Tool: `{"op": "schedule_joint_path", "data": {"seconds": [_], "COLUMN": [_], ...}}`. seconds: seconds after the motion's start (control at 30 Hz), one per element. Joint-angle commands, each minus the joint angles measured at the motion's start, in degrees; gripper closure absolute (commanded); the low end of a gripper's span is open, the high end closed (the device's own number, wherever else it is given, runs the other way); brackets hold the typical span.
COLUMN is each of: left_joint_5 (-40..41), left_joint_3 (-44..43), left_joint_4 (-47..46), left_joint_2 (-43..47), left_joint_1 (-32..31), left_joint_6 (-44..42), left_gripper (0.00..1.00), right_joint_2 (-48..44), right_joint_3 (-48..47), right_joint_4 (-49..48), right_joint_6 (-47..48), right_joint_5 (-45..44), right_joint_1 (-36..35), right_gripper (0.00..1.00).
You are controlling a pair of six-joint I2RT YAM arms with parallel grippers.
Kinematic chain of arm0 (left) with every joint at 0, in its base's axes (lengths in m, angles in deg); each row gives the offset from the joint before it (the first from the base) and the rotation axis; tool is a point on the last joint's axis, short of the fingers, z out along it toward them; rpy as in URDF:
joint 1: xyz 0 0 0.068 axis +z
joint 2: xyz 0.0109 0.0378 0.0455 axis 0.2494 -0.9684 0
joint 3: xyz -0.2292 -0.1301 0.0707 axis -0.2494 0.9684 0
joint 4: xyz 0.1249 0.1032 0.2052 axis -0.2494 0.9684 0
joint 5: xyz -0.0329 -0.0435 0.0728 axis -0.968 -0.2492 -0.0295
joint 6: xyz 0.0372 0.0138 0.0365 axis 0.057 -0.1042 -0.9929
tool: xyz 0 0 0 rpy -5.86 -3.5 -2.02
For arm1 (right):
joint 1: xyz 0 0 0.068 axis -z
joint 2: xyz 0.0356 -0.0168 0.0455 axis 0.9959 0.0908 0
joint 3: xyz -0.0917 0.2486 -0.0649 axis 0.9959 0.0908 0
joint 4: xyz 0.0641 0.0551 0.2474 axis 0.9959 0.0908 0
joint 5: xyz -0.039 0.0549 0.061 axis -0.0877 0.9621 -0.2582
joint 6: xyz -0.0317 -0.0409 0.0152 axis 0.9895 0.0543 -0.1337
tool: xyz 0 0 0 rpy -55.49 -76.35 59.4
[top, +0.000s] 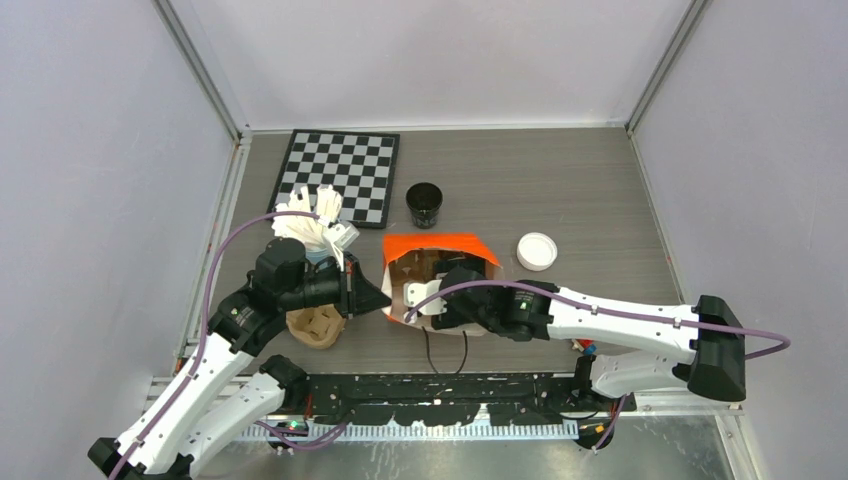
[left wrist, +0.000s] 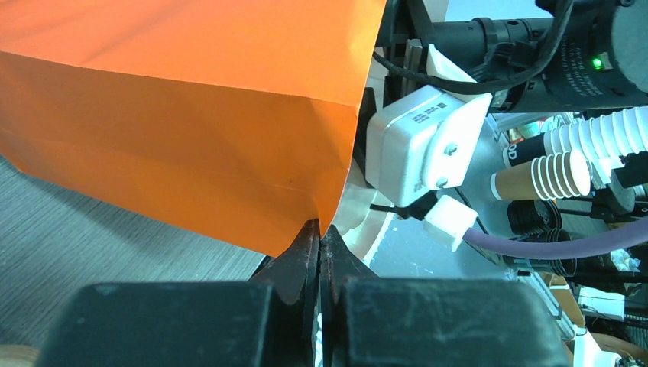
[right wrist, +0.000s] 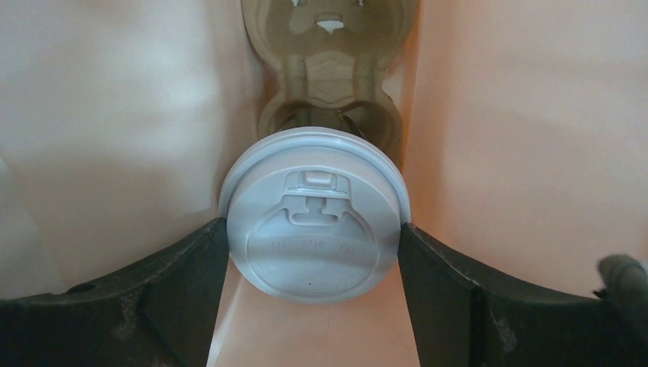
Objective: Pack the takeout coffee
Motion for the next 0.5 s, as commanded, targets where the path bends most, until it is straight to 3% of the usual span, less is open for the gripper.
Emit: {"op": "schedule_joint_path", "data": {"seconds": [0.0, 0.47], "left_joint_5": [-2.7, -2.9], "left_joint_3": [-0.3, -0.5], "left_joint_4": [-1.7, -1.6], "left_joint_2": [0.4, 0.0], "left_joint_1": [0.3, 0.3], "left_joint_6": [-0.5, -0.5], "left_gripper": [1.00, 1.00], "right_joint_2": [0.2, -2.0], "right_joint_3": [0.7, 3.6], "right_joint_4": [-3.9, -4.5], "right_joint_6": [1.1, 2.1], "right_joint_5": [0.2, 1.4], "right_joint_1": [1.2, 4.3], "right_gripper": [0.25, 0.26]}}
